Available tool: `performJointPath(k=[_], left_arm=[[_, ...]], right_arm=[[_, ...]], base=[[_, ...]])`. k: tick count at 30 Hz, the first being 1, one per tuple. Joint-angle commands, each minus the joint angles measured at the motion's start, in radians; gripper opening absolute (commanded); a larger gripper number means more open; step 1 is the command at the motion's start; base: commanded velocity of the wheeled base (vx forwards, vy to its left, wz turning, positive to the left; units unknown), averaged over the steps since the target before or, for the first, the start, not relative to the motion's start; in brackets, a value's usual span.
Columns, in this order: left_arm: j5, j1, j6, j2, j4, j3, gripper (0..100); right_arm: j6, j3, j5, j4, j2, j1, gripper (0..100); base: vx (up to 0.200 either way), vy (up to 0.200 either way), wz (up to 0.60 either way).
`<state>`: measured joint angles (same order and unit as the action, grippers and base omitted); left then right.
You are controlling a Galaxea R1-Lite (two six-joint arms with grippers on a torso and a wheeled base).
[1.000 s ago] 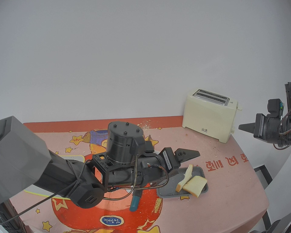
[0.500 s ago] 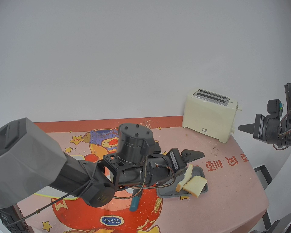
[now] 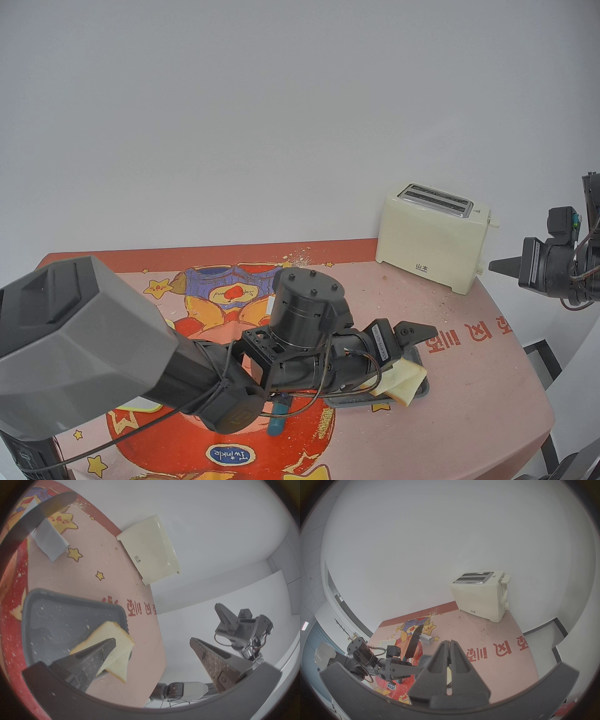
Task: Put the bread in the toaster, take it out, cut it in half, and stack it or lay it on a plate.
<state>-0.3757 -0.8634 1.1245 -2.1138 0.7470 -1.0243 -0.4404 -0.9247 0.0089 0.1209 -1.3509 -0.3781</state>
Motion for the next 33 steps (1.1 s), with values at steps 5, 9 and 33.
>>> performJointPath(k=[5,9,33], left_arm=[[0.003,-0.029,0.005,0.002,0.003,0.000,100],[0.006,-0.012,0.008,0.058,0.003,0.010,100],[-0.009,0.357,-0.206,0.666,0.190,0.458,100]], right_arm=[[0.000,0.000,0.000,0.000,-0.005,0.001,0],[0.000,0.001,0.000,0.000,-0.005,0.001,0],[0.032,0.030,-0.007,-0.001,-0.057,-0.016,0]], base=[[0.000,0.000,0.00],[0.000,0.000,0.00],[-0.042,0.000,0.00]])
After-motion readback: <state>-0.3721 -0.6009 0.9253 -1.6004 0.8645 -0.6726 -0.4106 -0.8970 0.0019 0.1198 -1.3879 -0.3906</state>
